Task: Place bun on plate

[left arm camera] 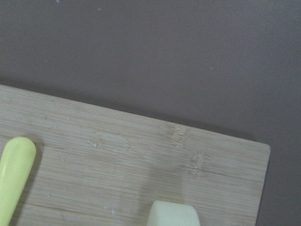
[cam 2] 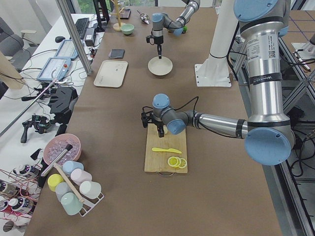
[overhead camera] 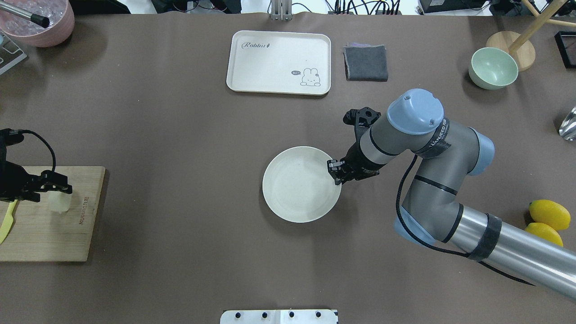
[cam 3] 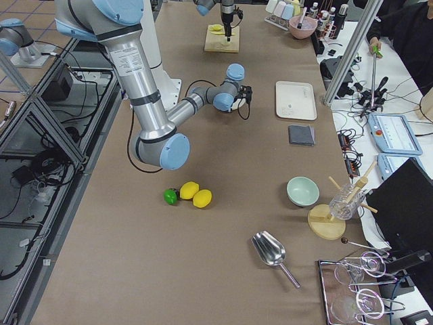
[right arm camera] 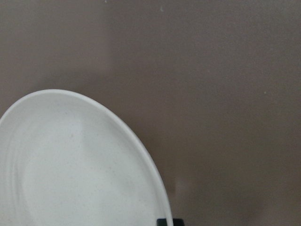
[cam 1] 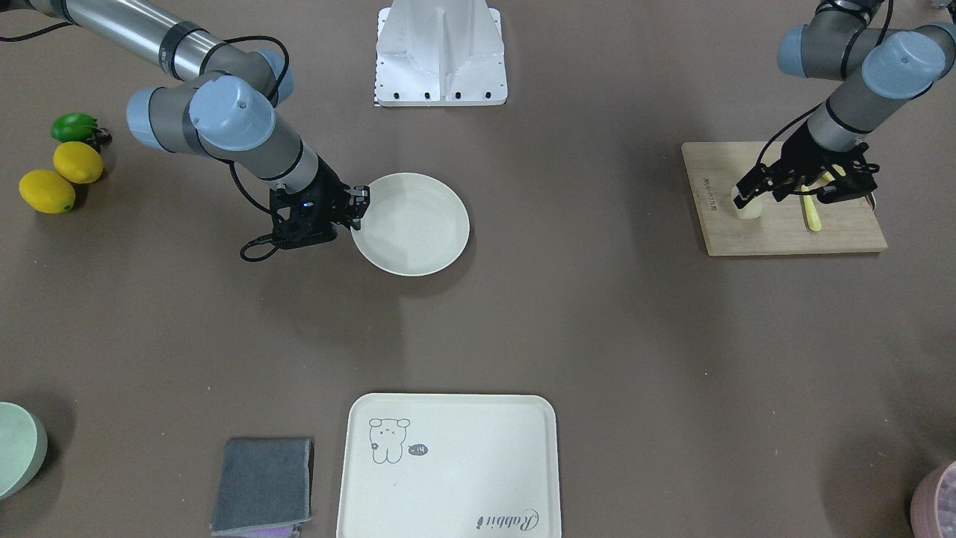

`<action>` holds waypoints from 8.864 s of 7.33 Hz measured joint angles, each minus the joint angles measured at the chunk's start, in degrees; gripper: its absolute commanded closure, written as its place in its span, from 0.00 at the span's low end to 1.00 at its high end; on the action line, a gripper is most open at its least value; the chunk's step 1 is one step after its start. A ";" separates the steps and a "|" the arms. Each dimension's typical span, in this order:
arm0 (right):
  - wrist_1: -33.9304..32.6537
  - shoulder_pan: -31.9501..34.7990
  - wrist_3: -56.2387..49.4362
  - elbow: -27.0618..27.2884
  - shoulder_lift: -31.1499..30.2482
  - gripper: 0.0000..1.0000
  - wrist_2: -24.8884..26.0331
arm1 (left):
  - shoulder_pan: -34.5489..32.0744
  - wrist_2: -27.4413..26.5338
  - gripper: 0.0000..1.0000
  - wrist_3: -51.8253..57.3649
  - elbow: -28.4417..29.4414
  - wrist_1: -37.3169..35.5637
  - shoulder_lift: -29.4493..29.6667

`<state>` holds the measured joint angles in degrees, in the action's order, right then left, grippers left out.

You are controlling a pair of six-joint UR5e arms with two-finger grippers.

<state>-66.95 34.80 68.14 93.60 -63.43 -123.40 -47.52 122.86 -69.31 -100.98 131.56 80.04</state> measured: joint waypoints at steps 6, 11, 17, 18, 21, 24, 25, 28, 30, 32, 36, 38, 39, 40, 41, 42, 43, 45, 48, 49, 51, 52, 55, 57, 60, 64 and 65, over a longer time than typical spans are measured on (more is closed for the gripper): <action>0.23 -0.20 0.06 -1.60 2.02 0.00 1.00 | 1.67 -0.61 0.90 -0.33 0.23 0.69 -0.14; -0.61 14.58 -8.02 5.95 -7.11 0.00 -11.29 | 1.57 0.34 0.90 -3.50 -2.10 -1.86 6.57; -0.72 28.20 -36.27 5.30 -24.17 0.00 -12.60 | 13.47 -10.67 0.89 -20.62 -2.84 -27.32 36.82; -0.72 29.60 -39.07 5.12 -25.91 0.00 -12.28 | 16.76 -14.19 0.88 -22.22 -0.92 -30.87 42.24; -0.72 31.11 -42.23 4.96 -28.10 0.00 -11.33 | 22.41 -20.80 0.86 -24.57 10.99 -32.36 54.49; -0.72 30.95 -42.38 5.01 -28.53 0.00 -10.73 | 24.28 -23.15 0.60 -24.73 17.73 -29.66 58.51; -0.71 30.91 -42.39 5.04 -28.54 0.00 -10.62 | 24.40 -23.23 0.40 -24.71 18.69 -28.87 58.79; -0.64 30.44 -42.39 5.06 -28.14 0.00 -10.55 | 24.53 -23.27 0.16 -24.37 19.15 -28.39 58.94; -0.64 30.08 -42.37 5.03 -27.87 0.00 -10.54 | 24.24 -23.28 0.13 -24.19 18.75 -28.53 58.85; -0.63 29.90 -42.31 5.18 -27.20 0.00 -10.54 | 23.06 -23.06 0.06 -24.00 17.34 -28.81 58.31; -0.71 33.25 -42.41 6.15 -25.89 0.00 -10.60 | 18.73 -20.05 0.04 -20.42 9.13 -32.66 53.33; -0.72 36.58 -46.50 5.86 -26.57 0.00 -10.56 | 9.82 -14.58 0.03 -4.72 1.80 -39.49 46.07; -0.79 37.91 -48.62 5.54 -27.09 0.00 -10.55 | 3.57 -11.31 0.03 6.11 -0.03 -40.78 41.41; -1.88 39.05 -49.88 5.28 -27.26 0.00 -10.56 | -3.12 -7.46 0.03 17.00 -0.61 -41.12 37.12; -4.49 40.20 -51.91 5.17 -27.13 0.00 -10.60 | -9.46 -3.75 0.03 26.96 -0.71 -41.28 33.35; -7.59 41.47 -54.75 5.17 -26.64 0.00 -10.79 | -15.42 -0.65 0.03 36.97 -0.43 -41.28 29.71; -10.15 42.64 -56.44 5.19 -25.98 0.00 -10.93 | -20.86 1.85 0.03 46.51 0.10 -41.24 26.08; -13.39 44.50 -58.40 5.00 -25.21 0.00 -10.69 | -30.27 6.91 0.03 64.21 2.07 -41.21 18.72; -17.93 46.98 -63.61 5.00 -24.17 0.00 -10.64 | -41.26 8.71 0.03 82.60 11.20 -41.37 15.24; -18.40 47.11 -64.08 5.01 -23.89 0.00 -10.63 | -42.56 8.87 0.03 84.19 13.68 -40.89 14.55; -18.65 47.67 -64.54 5.01 -23.91 0.00 -10.57 | -43.33 10.52 0.03 84.58 15.66 -39.76 13.38; -18.74 48.34 -65.12 4.58 -24.39 0.00 -10.51 | -43.41 11.38 0.03 84.50 15.78 -39.59 13.04; -18.96 53.51 -75.87 -1.20 -25.42 0.00 -10.65 | -43.45 12.06 0.03 84.51 15.79 -39.85 12.81; -18.91 54.72 -78.20 -2.73 -25.57 0.00 -10.79 | -43.45 15.14 0.03 84.50 15.68 -39.92 12.66; -18.52 54.86 -78.36 -3.07 -25.66 0.00 -10.76 | -43.45 18.66 0.03 84.40 15.63 -39.63 12.57; -18.23 54.85 -78.52 -3.11 -26.20 0.00 -10.74 | -43.45 18.16 0.03 84.59 15.48 -39.38 12.59; -18.17 54.85 -78.49 -3.08 -26.21 0.00 -10.76 | -43.45 17.36 0.03 84.60 15.51 -39.34 12.62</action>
<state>-85.12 89.65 -10.35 90.52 -89.64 -134.16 -90.97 140.21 15.29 -85.47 92.22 92.67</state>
